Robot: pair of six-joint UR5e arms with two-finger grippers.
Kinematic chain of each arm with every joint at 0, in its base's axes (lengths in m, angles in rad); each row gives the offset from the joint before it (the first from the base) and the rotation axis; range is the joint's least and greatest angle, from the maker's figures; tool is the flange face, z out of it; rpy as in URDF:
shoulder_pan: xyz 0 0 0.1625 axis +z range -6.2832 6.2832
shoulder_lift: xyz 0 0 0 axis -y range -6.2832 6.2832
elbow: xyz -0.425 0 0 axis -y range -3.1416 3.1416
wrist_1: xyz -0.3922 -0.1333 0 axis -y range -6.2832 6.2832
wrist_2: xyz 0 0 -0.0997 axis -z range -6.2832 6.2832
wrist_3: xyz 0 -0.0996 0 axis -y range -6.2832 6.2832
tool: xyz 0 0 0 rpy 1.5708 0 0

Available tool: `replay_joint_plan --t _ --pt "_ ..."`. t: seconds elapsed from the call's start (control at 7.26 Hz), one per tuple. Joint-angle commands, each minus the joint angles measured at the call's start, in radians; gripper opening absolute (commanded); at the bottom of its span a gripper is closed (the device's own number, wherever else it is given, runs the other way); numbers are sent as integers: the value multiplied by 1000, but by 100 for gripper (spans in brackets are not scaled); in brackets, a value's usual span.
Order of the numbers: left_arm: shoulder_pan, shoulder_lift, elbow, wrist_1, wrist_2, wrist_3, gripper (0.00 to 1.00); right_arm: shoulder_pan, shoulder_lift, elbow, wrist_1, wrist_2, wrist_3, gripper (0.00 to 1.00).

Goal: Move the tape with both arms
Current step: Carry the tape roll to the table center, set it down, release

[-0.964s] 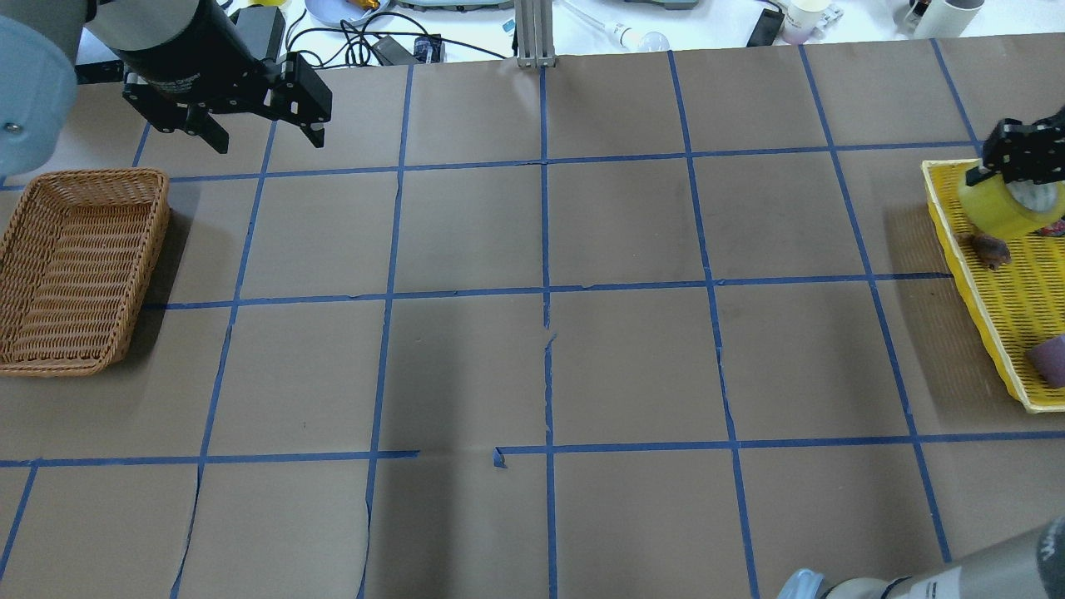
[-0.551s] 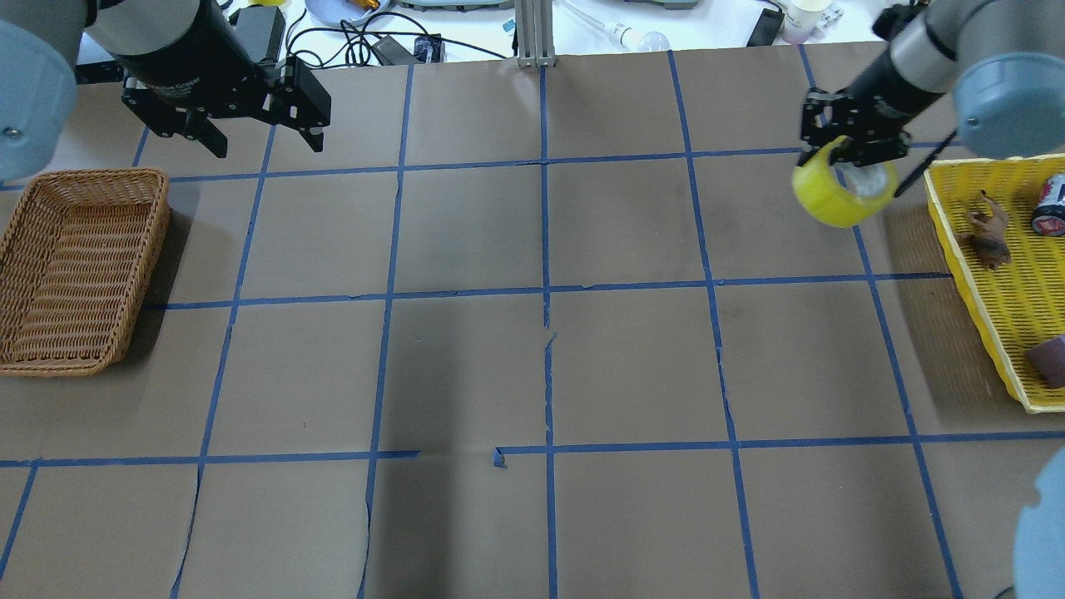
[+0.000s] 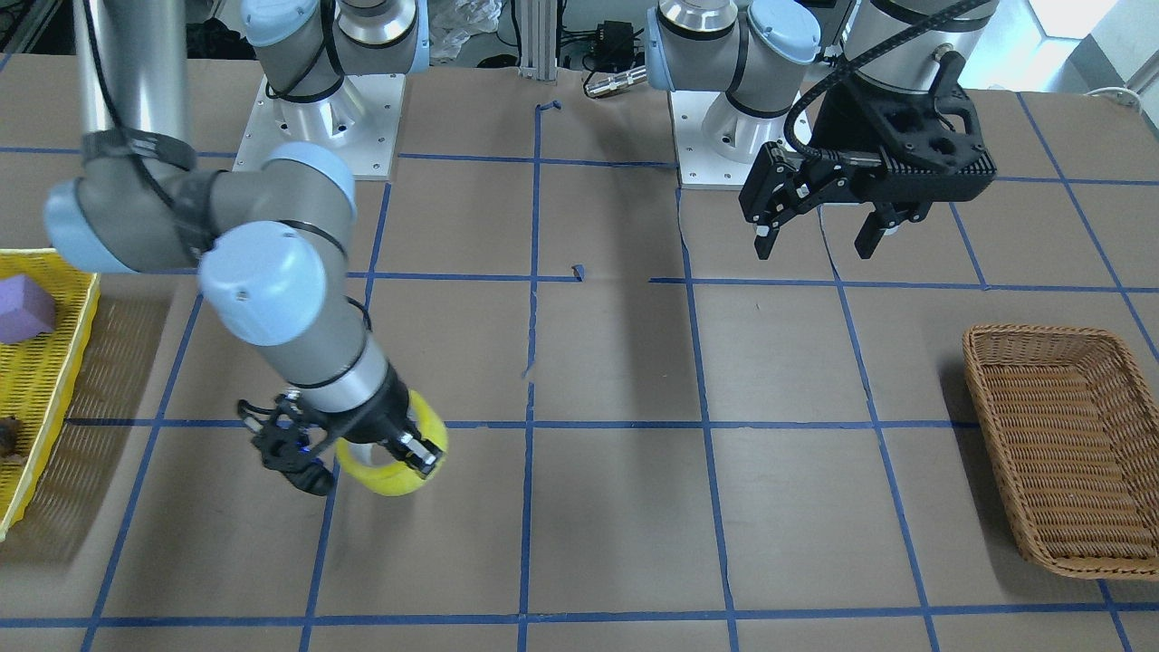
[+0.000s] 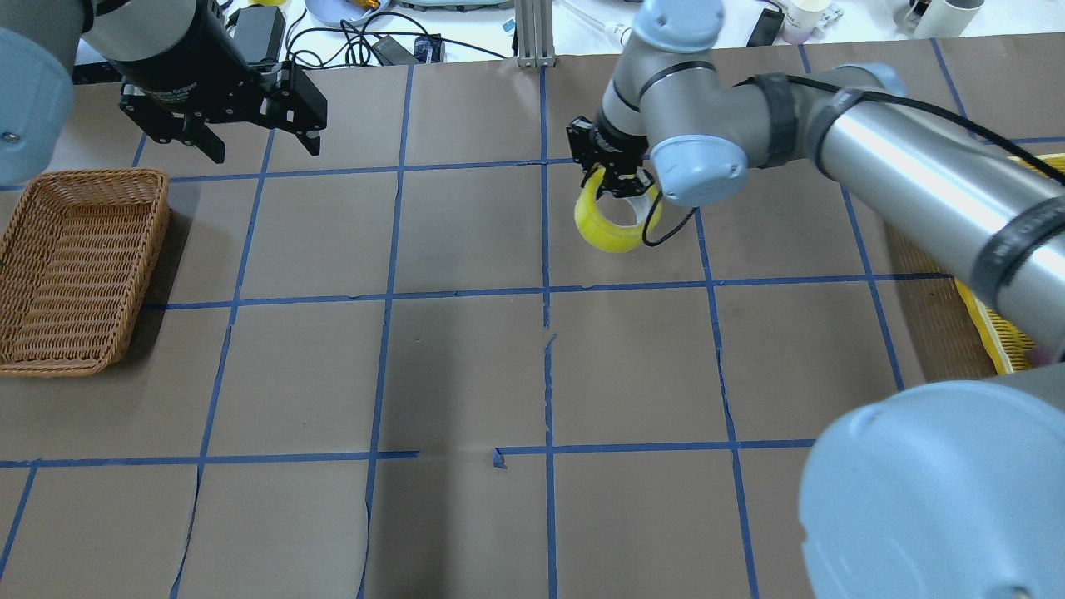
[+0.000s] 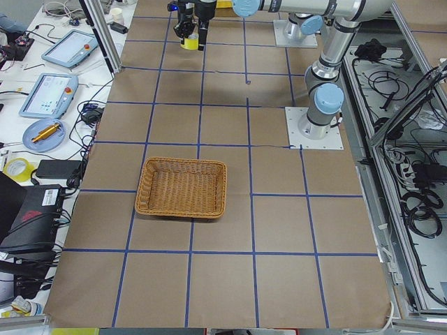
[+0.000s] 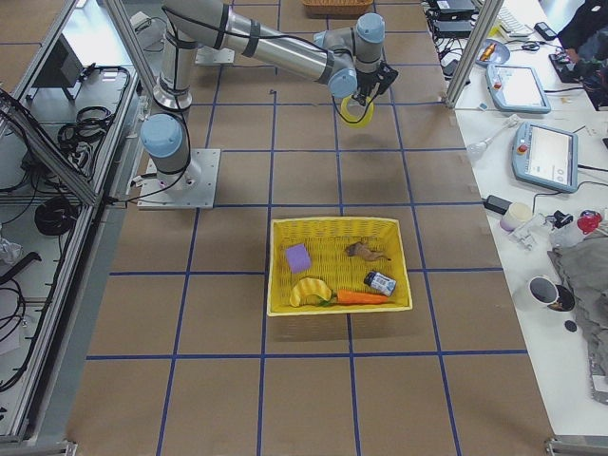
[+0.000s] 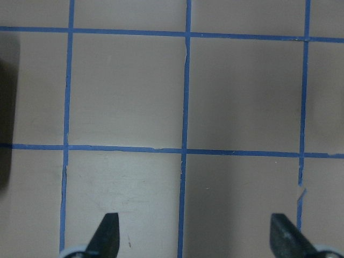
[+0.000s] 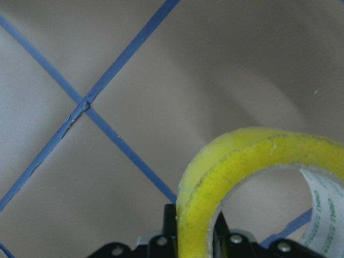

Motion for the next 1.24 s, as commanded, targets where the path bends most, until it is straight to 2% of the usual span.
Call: replay_joint_plan --t 0.0,0.41,0.55,0.69,0.83,0.96,1.1 --pt "3 1 -1 2 0 4 100 101 102 -78 3 -22 144 0" --pt "3 2 6 2 -6 6 100 106 100 -18 6 -33 143 0" --pt "1 4 10 1 -6 4 100 106 100 -13 6 -29 149 15" --pt "4 1 11 2 -7 9 100 113 100 -13 6 -16 152 25" --pt "3 2 0 1 2 10 100 116 100 -13 5 -16 152 79" --pt "1 -4 -1 -1 -9 7 100 118 97 -18 8 -15 151 99" --pt "-5 -16 0 0 -8 -2 100 119 83 -19 9 -12 152 100"
